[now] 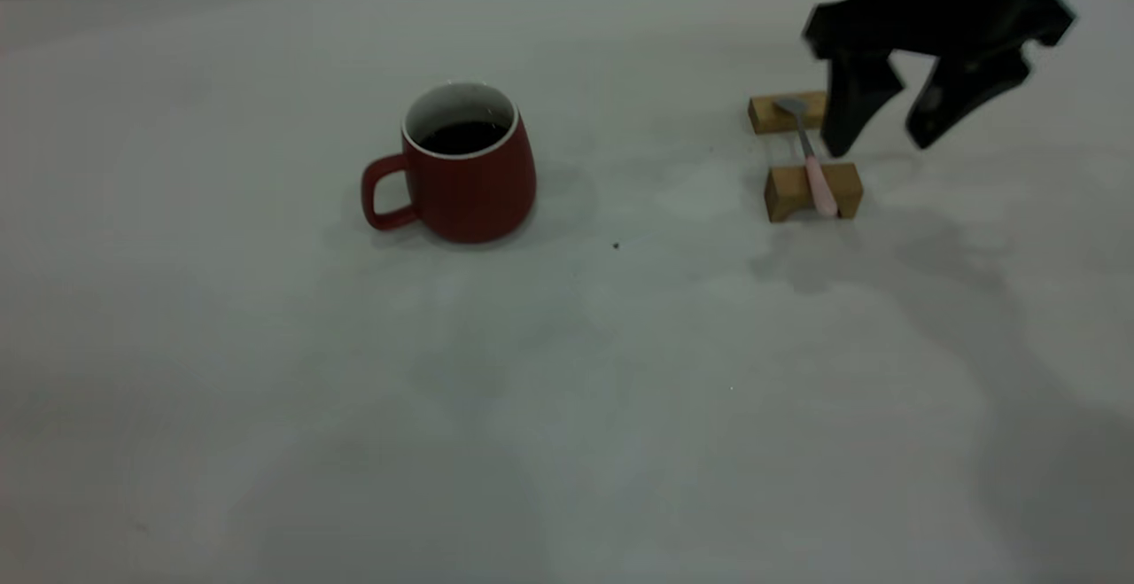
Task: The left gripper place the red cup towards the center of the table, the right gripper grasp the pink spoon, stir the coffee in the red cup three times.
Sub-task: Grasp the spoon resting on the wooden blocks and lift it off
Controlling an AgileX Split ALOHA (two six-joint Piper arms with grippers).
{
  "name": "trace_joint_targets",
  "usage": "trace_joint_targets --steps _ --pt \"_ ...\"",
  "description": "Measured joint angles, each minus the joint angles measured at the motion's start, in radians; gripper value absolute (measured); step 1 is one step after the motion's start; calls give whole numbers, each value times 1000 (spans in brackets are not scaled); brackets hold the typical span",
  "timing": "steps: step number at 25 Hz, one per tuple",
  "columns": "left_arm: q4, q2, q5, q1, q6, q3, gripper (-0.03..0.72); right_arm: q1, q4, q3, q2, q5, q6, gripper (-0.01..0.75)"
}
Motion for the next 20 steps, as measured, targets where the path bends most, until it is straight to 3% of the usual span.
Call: trace_joint_targets --steps 9,20 --pt "0 0 0 0 0 0 247 29 -1 -171 169 36 8 624" --pt "0 0 0 0 0 0 247 28 -119 -215 245 46 120 623"
